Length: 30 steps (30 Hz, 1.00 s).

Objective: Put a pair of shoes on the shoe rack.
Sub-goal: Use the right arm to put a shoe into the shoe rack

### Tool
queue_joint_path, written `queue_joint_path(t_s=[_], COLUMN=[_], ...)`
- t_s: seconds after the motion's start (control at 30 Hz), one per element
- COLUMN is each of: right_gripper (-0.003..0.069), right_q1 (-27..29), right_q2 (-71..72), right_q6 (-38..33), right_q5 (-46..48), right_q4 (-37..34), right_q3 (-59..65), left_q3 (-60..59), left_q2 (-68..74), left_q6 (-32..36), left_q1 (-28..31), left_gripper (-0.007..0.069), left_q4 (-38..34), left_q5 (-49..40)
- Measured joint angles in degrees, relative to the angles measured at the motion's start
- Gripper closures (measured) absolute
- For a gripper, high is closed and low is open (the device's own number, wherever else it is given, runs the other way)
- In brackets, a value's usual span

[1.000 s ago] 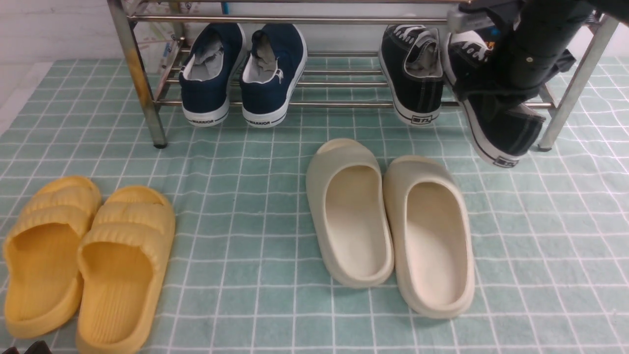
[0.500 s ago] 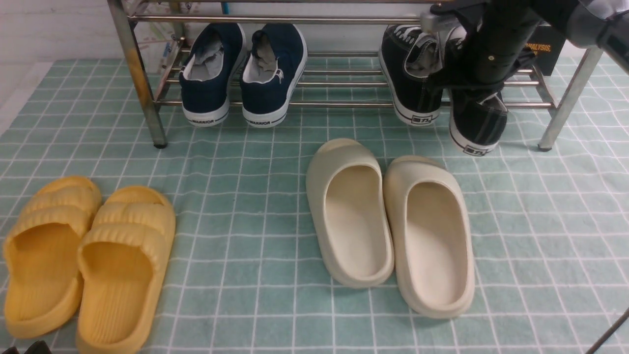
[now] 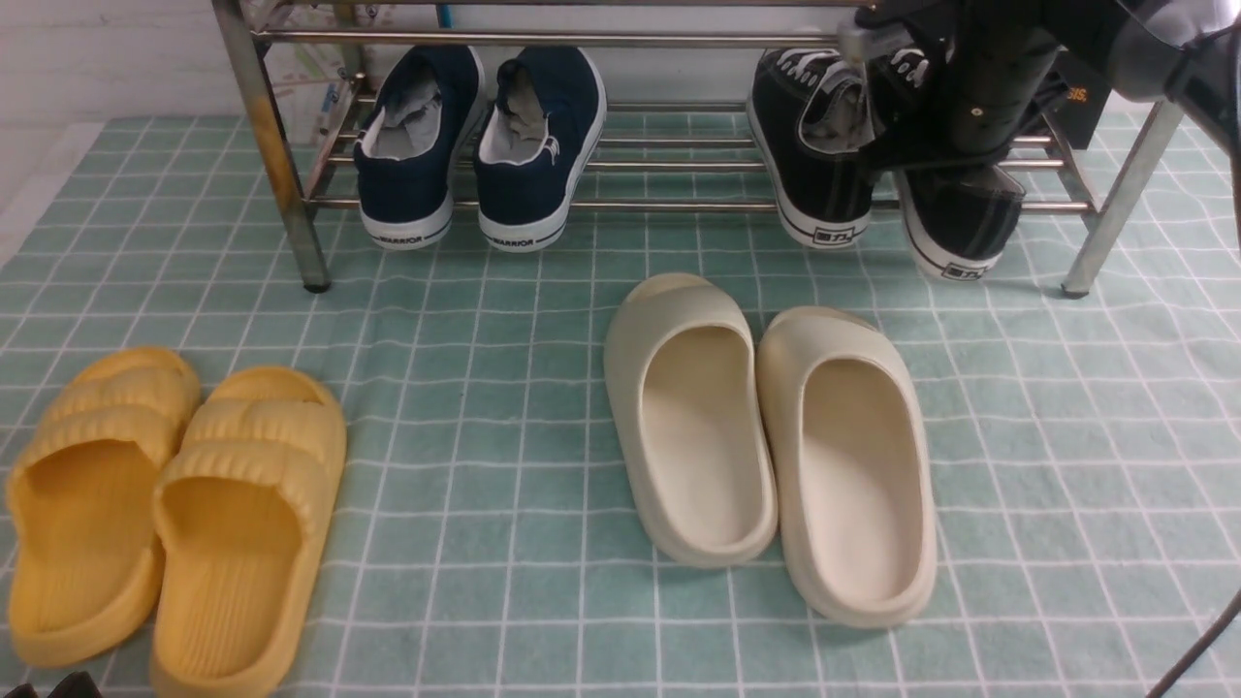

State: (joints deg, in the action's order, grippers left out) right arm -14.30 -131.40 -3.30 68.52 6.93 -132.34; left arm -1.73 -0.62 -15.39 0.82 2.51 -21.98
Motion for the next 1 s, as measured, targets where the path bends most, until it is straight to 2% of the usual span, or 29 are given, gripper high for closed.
queue_joint_path(t_s=[0.17, 0.23, 0.37, 0.4, 0.43, 0.5, 0.57, 0.63, 0.8, 0.93, 1.0], right_gripper=[0.0625, 0.0585, 0.0418, 0.0398, 0.0314, 0.0274, 0.0195, 0.0167, 0.0165, 0.0209, 0.0283], right_q1=[0.0, 0.0, 0.0, 0.0, 0.0, 0.0, 0.0, 0.0, 0.0, 0.0, 0.0], right_q2=[0.0, 0.0, 0.1, 0.2, 0.5, 0.7, 1.5, 2.2, 5.0, 7.0, 9.2], right_q6=[0.0, 0.0, 1.3, 1.5, 2.1, 2.2, 1.9, 1.0, -2.8, -3.7, -3.7], right_q5=[-0.7, -1.5, -1.9, -1.9, -1.5, -1.1, 0.9, 2.3, 2.9, 3.1, 3.1], right_q4=[0.5, 0.9, 1.9, 2.0, 2.0, 1.9, 1.3, 0.0, -5.4, -6.9, -6.9], right_q3=[-0.1, -0.1, -0.5, -0.5, -0.5, -0.5, -0.5, -0.5, -0.5, -0.2, 1.6], left_q3=[0.0, 0.0, 0.0, 0.0, 0.0, 0.0, 0.0, 0.0, 0.0, 0.0, 0.0], left_q2=[0.0, 0.0, 0.0, 0.0, 0.0, 0.0, 0.0, 0.0, 0.0, 0.0, 0.0], left_q6=[0.0, 0.0, 0.0, 0.0, 0.0, 0.0, 0.0, 0.0, 0.0, 0.0, 0.0], left_q1=[0.0, 0.0, 0.0, 0.0, 0.0, 0.0, 0.0, 0.0, 0.0, 0.0, 0.0], left_gripper=[0.0386, 0.0386, 0.0386, 0.0386, 0.0386, 0.0386, 0.0386, 0.0386, 0.0386, 0.0386, 0.0386], left_q4=[0.0, 0.0, 0.0, 0.0, 0.0, 0.0, 0.0, 0.0, 0.0, 0.0, 0.0], left_q5=[0.0, 0.0, 0.0, 0.0, 0.0, 0.0, 0.0, 0.0, 0.0, 0.0, 0.0])
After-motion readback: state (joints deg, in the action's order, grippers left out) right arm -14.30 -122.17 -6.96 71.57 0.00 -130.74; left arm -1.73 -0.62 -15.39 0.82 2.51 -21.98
